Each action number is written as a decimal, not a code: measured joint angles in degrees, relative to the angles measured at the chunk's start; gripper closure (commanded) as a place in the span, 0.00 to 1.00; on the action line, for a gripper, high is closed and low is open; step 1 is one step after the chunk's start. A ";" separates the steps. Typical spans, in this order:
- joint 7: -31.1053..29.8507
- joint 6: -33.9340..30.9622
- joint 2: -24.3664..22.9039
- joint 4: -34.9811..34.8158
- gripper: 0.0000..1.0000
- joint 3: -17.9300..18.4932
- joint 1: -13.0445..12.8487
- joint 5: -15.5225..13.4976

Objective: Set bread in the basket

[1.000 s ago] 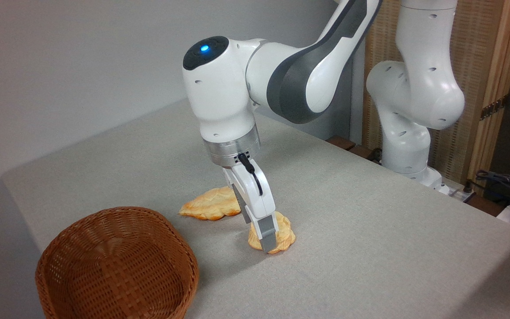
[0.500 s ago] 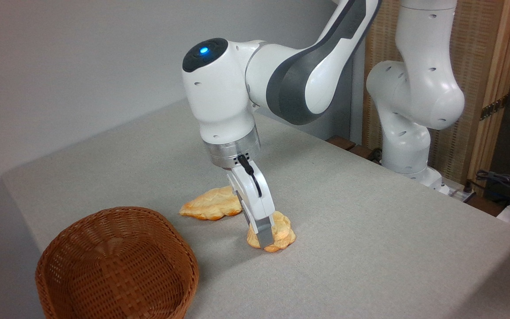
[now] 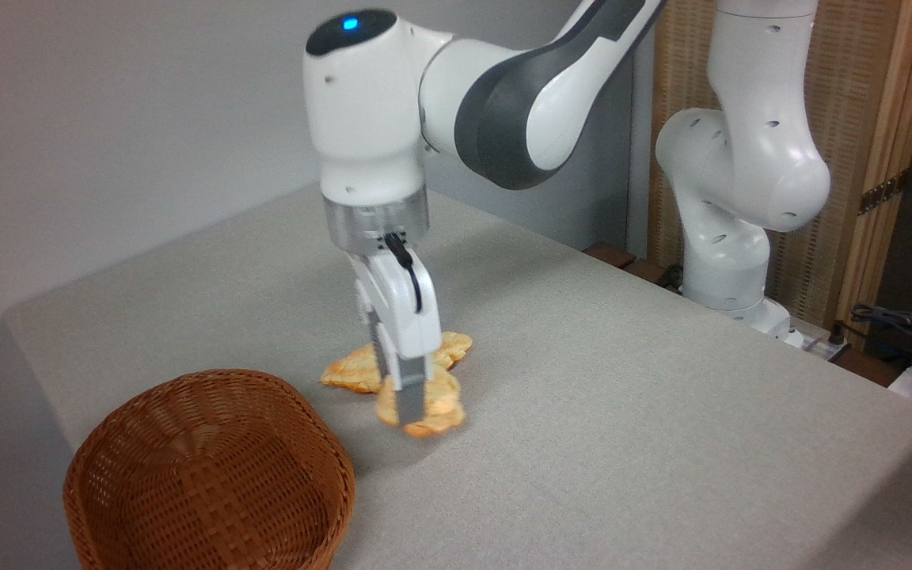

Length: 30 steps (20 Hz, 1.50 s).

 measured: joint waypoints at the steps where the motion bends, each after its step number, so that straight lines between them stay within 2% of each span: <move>1: -0.99 2.48 -0.01 0.20 0.50 -0.01 -0.20 -0.53; 3: -4.10 7.50 0.12 0.23 0.50 -0.07 -0.64 -1.56; 6: -7.14 14.35 0.67 0.89 0.48 -0.16 -1.17 -5.77; 8: -7.60 17.12 1.16 1.78 0.31 -0.18 -1.44 -8.33; 9: -7.71 18.78 1.53 2.10 0.12 -0.22 -1.61 -9.49; 10: -7.76 21.07 2.05 2.25 0.02 -0.28 -1.88 -10.51; 11: -7.87 23.76 2.77 2.27 0.00 -0.38 -2.17 -11.16; 14: -8.27 29.31 5.66 2.30 0.00 -1.04 -2.93 -11.73; 18: -8.41 30.03 7.43 2.56 0.00 -1.27 -3.07 -11.88; 24: -8.82 30.03 6.93 3.23 0.00 -1.97 -3.15 -11.88; 30: -12.01 28.64 3.03 3.41 0.00 -3.13 -3.25 -11.88</move>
